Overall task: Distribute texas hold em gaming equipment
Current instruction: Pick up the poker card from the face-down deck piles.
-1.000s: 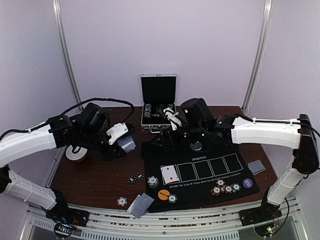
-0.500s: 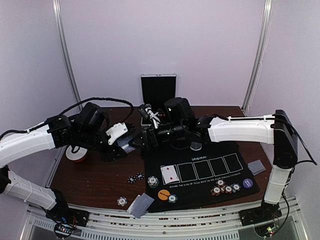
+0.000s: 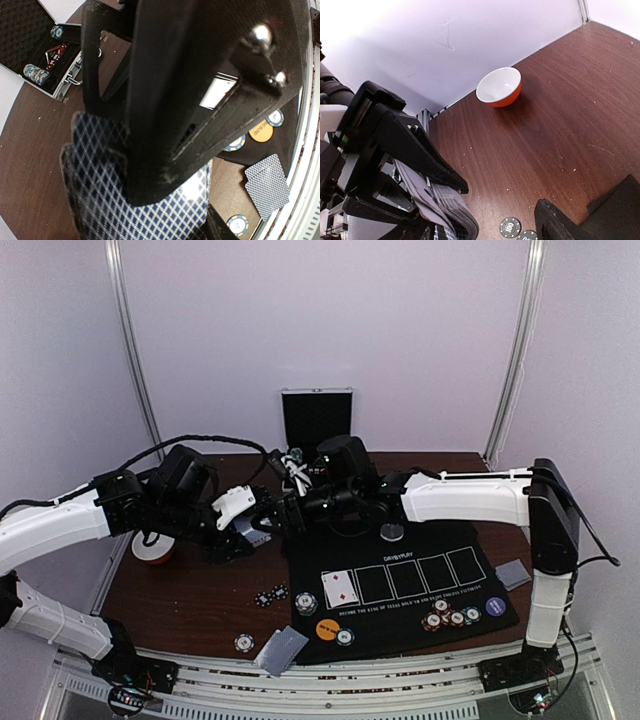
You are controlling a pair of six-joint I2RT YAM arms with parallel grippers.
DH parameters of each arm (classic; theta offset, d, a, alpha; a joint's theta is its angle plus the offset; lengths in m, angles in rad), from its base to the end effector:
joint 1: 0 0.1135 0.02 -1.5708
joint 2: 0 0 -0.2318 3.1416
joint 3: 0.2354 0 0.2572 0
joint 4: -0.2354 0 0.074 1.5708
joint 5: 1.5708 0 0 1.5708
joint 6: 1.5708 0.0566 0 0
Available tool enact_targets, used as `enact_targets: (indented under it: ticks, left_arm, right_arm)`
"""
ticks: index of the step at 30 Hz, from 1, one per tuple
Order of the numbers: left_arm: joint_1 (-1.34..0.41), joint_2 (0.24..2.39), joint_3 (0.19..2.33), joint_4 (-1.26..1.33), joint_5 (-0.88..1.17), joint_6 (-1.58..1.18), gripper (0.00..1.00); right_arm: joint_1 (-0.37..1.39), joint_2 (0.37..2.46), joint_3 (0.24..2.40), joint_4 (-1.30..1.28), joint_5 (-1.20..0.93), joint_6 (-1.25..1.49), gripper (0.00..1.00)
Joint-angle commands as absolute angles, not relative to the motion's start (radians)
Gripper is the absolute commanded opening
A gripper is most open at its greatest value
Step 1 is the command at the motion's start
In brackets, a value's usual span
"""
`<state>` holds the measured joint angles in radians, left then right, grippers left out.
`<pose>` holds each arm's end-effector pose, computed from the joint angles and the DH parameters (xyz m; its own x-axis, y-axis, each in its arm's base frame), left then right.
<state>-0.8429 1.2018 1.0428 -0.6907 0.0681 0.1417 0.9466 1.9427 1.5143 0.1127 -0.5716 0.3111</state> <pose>0.1827 -0.2108 0.2513 -0.3853 0.6441 -0.6608 0.8375 0.5447 0.0426 0.2512 0.4011 0.2424 -0.4737 -0.2171 -0.8535 -0.8803 0.1478 0.4509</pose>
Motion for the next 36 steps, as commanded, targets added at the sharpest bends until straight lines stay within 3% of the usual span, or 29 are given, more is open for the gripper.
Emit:
enact_targets:
  ticks: [1,7,11,18,20,29,36]
  left_arm:
    - [-0.834,1.186,1.069,-0.663,0.087,0.156,0.41]
    - [-0.835,1.187,1.066,-0.660,0.079,0.156,0.40]
    - [-0.834,1.188,1.063,-0.660,0.069,0.155,0.40]
    - [-0.835,1.192,1.054,-0.659,0.055,0.149,0.40]
    - [-0.836,1.196,1.054,-0.660,0.052,0.146,0.40]
    - [-0.835,1.194,1.051,-0.658,0.041,0.144,0.40]
    - [-0.834,1.194,1.051,-0.657,0.024,0.134,0.40]
  right_arm:
    - [0.942,1.894,1.527,0.050,-0.486,0.263,0.64]
    - [0.941,1.869,1.522,0.010,-0.487,0.257,0.50]
    - [0.942,1.852,1.520,-0.004,-0.486,0.256,0.33]
    - [0.941,1.812,1.519,-0.054,-0.466,0.240,0.11]
    - [0.941,1.804,1.516,-0.063,-0.477,0.237,0.00]
    - [0.934,1.719,1.510,-0.168,-0.435,0.187,0.00]
    - [0.918,1.554,1.481,-0.413,-0.142,0.094,0.00]
